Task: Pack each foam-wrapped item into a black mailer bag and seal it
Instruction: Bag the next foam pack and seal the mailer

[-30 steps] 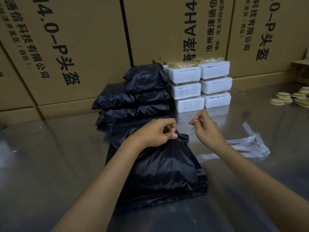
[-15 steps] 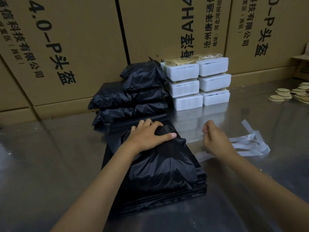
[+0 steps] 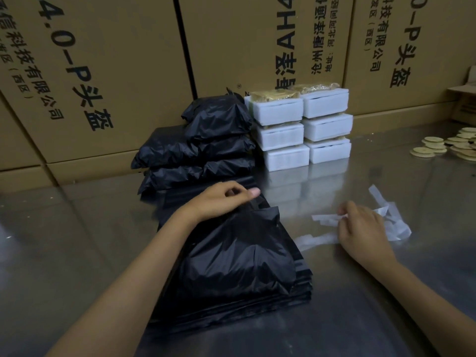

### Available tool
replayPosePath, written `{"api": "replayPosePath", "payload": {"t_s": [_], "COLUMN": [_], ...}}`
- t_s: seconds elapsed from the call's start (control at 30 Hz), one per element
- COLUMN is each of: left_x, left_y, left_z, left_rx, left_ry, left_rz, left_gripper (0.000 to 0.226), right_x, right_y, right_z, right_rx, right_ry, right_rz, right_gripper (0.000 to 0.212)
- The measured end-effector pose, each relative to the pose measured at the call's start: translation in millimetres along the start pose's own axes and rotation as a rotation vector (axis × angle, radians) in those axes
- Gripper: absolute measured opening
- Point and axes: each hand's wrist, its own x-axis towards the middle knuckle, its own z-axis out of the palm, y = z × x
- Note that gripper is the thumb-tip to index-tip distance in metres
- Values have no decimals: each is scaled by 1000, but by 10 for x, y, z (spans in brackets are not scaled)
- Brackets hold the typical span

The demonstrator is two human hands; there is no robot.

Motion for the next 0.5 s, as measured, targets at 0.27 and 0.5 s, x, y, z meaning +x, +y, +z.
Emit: {"api": "replayPosePath", "payload": {"t_s": [0.27,0.5], "left_x": [28,202], "left_y": [417,604], "left_z": [225,582], "left_rx": [518,729], "left_ry": [-167,-17], "left_rz": [-227,-335], "left_gripper": [113,80], "right_x": [-28,-45], "right_y": [-16,-14], "right_z": [2,0], "right_rx": [-30,-48], "right_ry": [-30,-18], "right_rz": [4,33], "right_gripper": [9,16]}}
